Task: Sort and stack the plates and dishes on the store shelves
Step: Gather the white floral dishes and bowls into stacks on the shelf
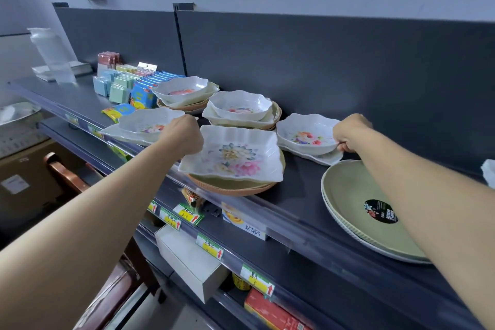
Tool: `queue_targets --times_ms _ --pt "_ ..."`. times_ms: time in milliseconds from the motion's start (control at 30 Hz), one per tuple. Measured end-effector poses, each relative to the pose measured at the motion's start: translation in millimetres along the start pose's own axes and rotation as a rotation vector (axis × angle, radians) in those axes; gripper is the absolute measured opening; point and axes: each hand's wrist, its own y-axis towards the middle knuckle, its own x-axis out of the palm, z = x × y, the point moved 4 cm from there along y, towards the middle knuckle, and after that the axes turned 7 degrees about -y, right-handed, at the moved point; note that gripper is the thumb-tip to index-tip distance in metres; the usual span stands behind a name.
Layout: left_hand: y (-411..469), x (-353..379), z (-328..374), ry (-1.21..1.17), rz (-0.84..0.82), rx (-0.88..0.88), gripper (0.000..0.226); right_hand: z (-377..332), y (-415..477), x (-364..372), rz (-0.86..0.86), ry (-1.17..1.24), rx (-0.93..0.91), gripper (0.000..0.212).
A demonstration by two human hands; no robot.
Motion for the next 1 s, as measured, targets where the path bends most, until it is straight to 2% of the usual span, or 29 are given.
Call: queue_targets --times_ms 167,233,367,467,567,600,733,833,1000 --pt "3 -2 -1 -0.056 -0.033 -0.071 0.035 0 -2 -8 -0.012 0.049 0.032 0.032" --pt "3 -3 -2 -0.090 -0.027 -0.073 0.035 0 -5 -12 -0.009 0.062 0.025 0.034" --pt "-2 -11 3 -0.151 0.042 -0.031 0.030 0 -12 -25 0.043 0.091 -0.022 0.030" --pt "-5 -20 11 -0.180 0.101 0.005 0.030 1 -19 -39 0.081 0.095 -0.055 0.014" --pt "-7 -26 24 -0.182 0.134 0.045 0.008 8 -23 -58 0.161 0.079 -0.073 0.021" --pt "-7 -28 29 -0.185 0.139 0.049 0.008 13 -24 -65 0.188 0.074 -0.071 0.022" --pt "-9 -31 60 -0.183 0.157 0.122 0.028 40 -28 -98 0.257 0.054 -0.027 0.019" --pt "-13 -24 94 -0.178 0.130 0.189 0.030 72 -33 -124 0.295 0.071 0.042 0.011" --pt "-25 -1 160 -0.267 0.033 0.309 0.030 140 -48 -172 0.372 0.040 0.177 0.014"
